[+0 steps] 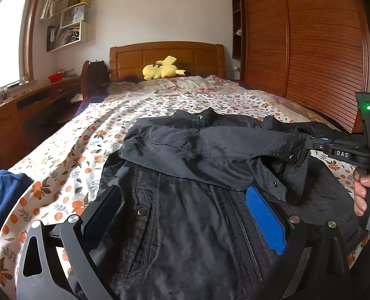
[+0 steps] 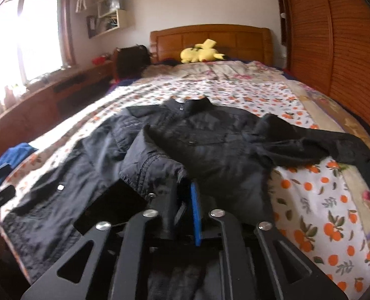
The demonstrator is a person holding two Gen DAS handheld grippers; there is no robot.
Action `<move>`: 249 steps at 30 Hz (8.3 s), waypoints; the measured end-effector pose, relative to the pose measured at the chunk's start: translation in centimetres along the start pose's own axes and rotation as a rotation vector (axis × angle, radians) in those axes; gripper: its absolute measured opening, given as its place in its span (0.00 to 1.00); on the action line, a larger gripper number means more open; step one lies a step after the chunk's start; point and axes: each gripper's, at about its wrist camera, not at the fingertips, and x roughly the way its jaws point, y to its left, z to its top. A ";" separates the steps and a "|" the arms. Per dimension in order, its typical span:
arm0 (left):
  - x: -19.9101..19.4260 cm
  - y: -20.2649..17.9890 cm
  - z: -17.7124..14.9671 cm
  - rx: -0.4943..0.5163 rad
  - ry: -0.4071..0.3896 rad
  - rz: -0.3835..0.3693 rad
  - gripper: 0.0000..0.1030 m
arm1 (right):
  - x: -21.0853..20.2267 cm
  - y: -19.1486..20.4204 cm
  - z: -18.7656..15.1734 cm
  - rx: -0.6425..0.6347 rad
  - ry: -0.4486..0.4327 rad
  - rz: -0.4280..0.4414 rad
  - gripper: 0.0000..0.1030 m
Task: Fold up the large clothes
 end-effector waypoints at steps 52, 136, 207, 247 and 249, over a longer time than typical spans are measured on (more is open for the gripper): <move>5.1 -6.9 3.5 0.057 -0.021 -0.133 0.97 | -2.4 -4.0 0.0 0.002 -0.011 -0.083 0.37; 7.8 -5.1 0.7 0.065 -0.016 -0.164 0.97 | 14.9 -32.5 4.6 0.633 0.201 -0.387 0.52; 4.9 -1.4 1.0 0.030 -0.065 -0.145 0.97 | 14.3 -15.6 2.6 0.238 0.334 -0.107 0.21; 2.4 1.3 0.5 0.018 -0.076 -0.116 0.97 | -1.2 6.4 4.5 -0.224 0.060 0.019 0.36; 2.5 1.0 0.4 0.026 -0.073 -0.115 0.97 | -1.4 5.7 4.0 -0.215 0.062 0.007 0.36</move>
